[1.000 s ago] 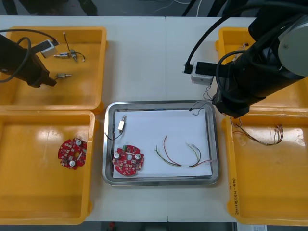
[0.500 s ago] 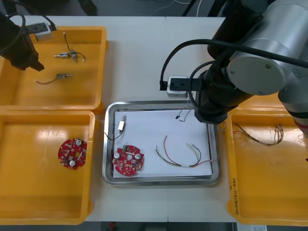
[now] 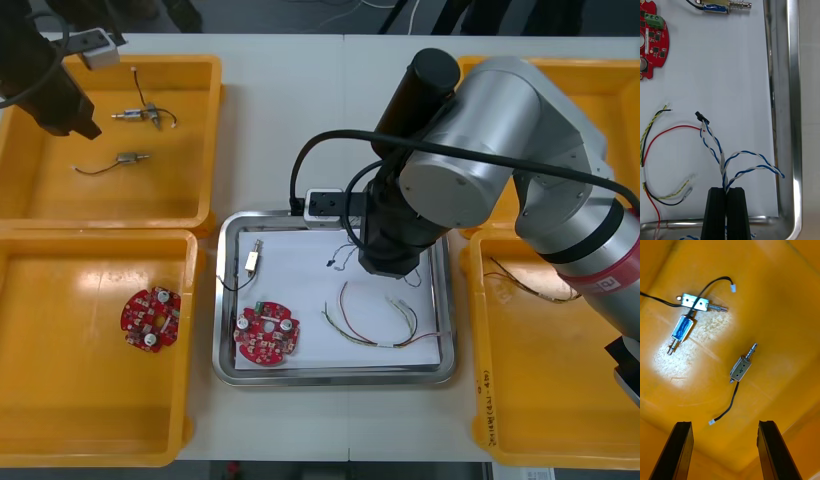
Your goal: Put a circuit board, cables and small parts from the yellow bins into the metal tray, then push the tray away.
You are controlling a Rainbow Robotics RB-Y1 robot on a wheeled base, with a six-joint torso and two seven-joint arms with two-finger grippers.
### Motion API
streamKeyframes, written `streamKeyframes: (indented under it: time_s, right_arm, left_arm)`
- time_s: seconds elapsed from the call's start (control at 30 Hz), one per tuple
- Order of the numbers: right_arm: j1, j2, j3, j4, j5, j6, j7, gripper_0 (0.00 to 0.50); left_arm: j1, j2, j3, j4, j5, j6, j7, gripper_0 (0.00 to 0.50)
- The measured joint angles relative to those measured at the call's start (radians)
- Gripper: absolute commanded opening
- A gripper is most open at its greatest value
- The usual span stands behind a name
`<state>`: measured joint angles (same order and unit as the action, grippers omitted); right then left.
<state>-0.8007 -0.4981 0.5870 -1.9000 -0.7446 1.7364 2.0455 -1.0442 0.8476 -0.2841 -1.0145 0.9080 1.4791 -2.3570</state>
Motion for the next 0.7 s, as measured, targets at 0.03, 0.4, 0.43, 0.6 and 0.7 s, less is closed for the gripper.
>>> streamKeyframes:
  time_s: [0.03, 0.4, 0.43, 0.6, 0.7]
  right_arm:
    - [0.0, 0.001, 0.014, 0.008, 0.0, -0.012, 0.0, 0.0]
    - [0.0, 0.002, 0.133, 0.092, 0.042, -0.107, -0.003, 0.0]
    - [0.0, 0.002, 0.139, 0.101, 0.044, -0.113, -0.003, 0.0]
    - [0.0, 0.002, 0.154, 0.14, 0.048, -0.142, -0.003, 0.0]
    - [0.0, 0.002, 0.163, 0.162, 0.05, -0.169, -0.003, 0.0]
  left_arm:
    - [0.0, 0.0, -0.011, 0.0, 0.001, -0.005, -0.033, 0.5]
    - [0.0, 0.0, -0.136, -0.001, 0.08, -0.096, -0.105, 0.5]
    - [0.0, 0.0, -0.15, -0.001, 0.086, -0.106, -0.105, 0.5]
    - [0.0, 0.0, -0.197, -0.002, 0.093, -0.139, -0.105, 0.5]
    - [0.0, 0.0, -0.207, -0.002, 0.094, -0.15, -0.105, 0.5]
